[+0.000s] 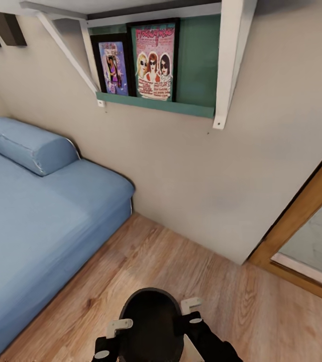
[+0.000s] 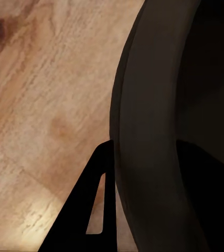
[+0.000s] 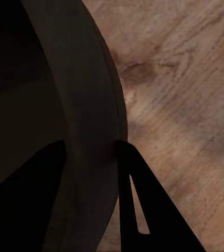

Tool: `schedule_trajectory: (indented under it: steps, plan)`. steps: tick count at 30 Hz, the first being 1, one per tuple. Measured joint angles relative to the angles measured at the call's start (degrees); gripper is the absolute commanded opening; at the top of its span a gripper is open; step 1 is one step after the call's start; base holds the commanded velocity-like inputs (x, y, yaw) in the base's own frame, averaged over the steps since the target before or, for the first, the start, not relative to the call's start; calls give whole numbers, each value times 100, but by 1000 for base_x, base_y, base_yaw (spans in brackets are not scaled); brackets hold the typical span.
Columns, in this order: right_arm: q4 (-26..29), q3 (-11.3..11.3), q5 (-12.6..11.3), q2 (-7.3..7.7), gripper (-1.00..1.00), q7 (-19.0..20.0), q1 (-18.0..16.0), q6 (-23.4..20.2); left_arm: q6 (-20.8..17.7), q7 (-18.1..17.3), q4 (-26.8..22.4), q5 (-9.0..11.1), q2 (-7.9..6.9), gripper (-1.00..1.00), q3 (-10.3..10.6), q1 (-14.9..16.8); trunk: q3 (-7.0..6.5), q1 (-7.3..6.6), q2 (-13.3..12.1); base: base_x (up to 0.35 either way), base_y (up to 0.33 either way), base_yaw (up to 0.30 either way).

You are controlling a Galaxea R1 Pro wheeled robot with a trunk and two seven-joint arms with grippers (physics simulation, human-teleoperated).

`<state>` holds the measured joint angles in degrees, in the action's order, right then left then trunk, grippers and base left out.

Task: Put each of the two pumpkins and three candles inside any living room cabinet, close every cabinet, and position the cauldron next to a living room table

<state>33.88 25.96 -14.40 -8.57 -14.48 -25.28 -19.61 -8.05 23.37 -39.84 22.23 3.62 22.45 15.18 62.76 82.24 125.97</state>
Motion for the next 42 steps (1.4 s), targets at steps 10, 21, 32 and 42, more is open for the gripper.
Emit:
schedule_trajectory:
  steps: [10,21,32,42]
  plan:
    - [41,10,-12,13,-100,5,0,0,0,46,-52,38,-13,-100,40,-1,-17,-21,-39,0,0,268]
    - [64,4,12,25,-100,35,1,-5,-1,85,-74,54,-7,-100,50,-5,-53,-66,-121,0,0,41]
    - [75,7,8,37,-100,47,1,-3,-1,103,-81,37,4,-100,45,-5,-53,-66,-121,0,0,1]
    - [83,9,3,42,-100,50,1,-4,0,104,-81,38,6,-100,48,-2,-160,-197,-360,0,0,0]
